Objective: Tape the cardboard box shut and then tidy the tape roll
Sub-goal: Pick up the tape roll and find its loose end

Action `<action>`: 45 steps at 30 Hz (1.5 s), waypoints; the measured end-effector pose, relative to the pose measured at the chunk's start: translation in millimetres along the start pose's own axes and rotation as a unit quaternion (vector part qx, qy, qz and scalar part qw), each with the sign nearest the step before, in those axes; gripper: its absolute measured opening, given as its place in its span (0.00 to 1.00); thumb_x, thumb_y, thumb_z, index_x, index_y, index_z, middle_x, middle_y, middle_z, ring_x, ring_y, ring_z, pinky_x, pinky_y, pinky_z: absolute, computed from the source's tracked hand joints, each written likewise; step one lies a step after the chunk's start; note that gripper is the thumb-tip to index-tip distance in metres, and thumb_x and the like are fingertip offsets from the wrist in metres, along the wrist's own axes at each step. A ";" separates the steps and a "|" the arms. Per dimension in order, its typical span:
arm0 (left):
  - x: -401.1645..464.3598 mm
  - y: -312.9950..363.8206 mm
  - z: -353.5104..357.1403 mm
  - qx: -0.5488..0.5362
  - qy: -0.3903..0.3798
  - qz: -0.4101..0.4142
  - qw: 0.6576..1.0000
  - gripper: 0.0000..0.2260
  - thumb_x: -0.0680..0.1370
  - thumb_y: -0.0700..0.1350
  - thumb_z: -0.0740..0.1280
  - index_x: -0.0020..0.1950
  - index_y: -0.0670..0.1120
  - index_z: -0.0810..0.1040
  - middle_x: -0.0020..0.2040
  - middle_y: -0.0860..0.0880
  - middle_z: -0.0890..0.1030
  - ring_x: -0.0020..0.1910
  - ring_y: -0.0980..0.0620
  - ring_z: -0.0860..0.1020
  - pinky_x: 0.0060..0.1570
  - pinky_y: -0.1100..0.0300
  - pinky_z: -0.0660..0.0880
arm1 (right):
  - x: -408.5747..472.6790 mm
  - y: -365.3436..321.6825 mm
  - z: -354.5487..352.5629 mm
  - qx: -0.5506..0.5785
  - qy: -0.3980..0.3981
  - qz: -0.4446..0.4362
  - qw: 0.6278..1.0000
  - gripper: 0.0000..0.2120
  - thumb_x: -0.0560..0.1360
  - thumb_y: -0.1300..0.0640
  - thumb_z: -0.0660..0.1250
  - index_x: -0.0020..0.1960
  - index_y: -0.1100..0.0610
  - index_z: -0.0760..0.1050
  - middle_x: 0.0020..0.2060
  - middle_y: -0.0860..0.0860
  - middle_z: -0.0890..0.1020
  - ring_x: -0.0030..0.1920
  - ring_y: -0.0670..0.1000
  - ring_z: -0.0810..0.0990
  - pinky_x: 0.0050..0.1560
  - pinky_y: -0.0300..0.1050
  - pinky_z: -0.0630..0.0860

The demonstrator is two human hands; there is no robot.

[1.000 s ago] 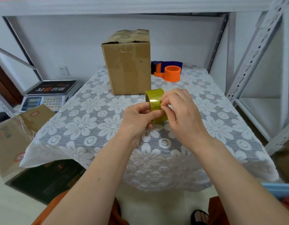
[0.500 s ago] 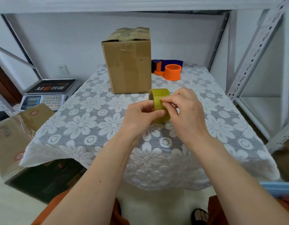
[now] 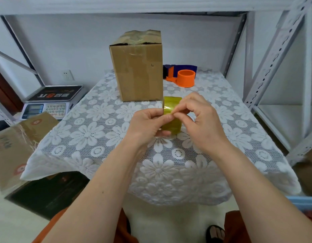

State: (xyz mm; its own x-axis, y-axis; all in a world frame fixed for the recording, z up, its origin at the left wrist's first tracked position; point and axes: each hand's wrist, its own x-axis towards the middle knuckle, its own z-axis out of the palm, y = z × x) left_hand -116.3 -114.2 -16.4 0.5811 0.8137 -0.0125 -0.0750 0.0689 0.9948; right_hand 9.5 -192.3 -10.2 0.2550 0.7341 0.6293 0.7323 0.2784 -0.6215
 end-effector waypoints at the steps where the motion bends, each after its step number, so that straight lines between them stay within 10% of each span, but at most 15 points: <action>1: 0.4 0.0 -1.4 0.003 -0.001 0.000 1.000 0.07 0.74 0.38 0.71 0.51 0.39 0.83 0.39 0.46 0.86 0.36 0.52 0.84 0.34 0.63 0.81 | 0.1 -0.7 -0.4 0.012 -0.009 0.006 1.000 0.02 0.72 0.64 0.68 0.42 0.60 0.80 0.41 0.52 0.76 0.45 0.52 0.76 0.48 0.49 0.75; 9: -4.2 -2.9 6.1 0.053 -0.018 0.062 0.996 0.10 0.74 0.38 0.71 0.55 0.44 0.81 0.42 0.43 0.86 0.36 0.50 0.83 0.31 0.61 0.80 | 1.7 -2.9 1.1 0.082 0.065 0.105 0.989 0.07 0.72 0.64 0.69 0.41 0.52 0.80 0.45 0.46 0.76 0.43 0.41 0.75 0.45 0.32 0.72; 22: -7.6 -5.3 13.8 0.080 -0.003 0.080 0.994 0.11 0.75 0.40 0.70 0.57 0.42 0.81 0.45 0.44 0.86 0.38 0.41 0.84 0.32 0.55 0.80 | -0.9 4.5 0.7 -0.105 0.130 -0.002 0.986 0.05 0.75 0.58 0.65 0.46 0.58 0.79 0.42 0.50 0.84 0.43 0.52 0.82 0.44 0.55 0.78; 37: -6.7 -6.8 10.4 0.059 0.040 0.075 0.995 0.12 0.75 0.41 0.71 0.58 0.45 0.80 0.36 0.50 0.85 0.32 0.47 0.82 0.29 0.57 0.80 | -3.4 -0.1 -0.4 -0.063 0.036 -0.020 0.997 0.05 0.76 0.60 0.62 0.47 0.61 0.74 0.53 0.53 0.84 0.51 0.53 0.83 0.51 0.55 0.77; 45: -11.9 5.9 13.2 0.026 0.050 0.123 0.991 0.11 0.74 0.34 0.70 0.52 0.49 0.78 0.51 0.47 0.80 0.36 0.52 0.83 0.30 0.59 0.80 | -3.6 2.0 5.2 -0.040 0.041 -0.010 0.998 0.01 0.75 0.63 0.65 0.46 0.60 0.76 0.54 0.52 0.82 0.55 0.52 0.80 0.56 0.52 0.75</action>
State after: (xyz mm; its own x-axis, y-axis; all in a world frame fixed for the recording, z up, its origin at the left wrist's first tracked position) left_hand -112.9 -131.1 -9.0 0.4667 0.8556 0.2239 -0.1605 -0.1670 0.9728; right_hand 6.7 -191.2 -16.1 0.2883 0.6744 0.6797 0.7847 0.2405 -0.5714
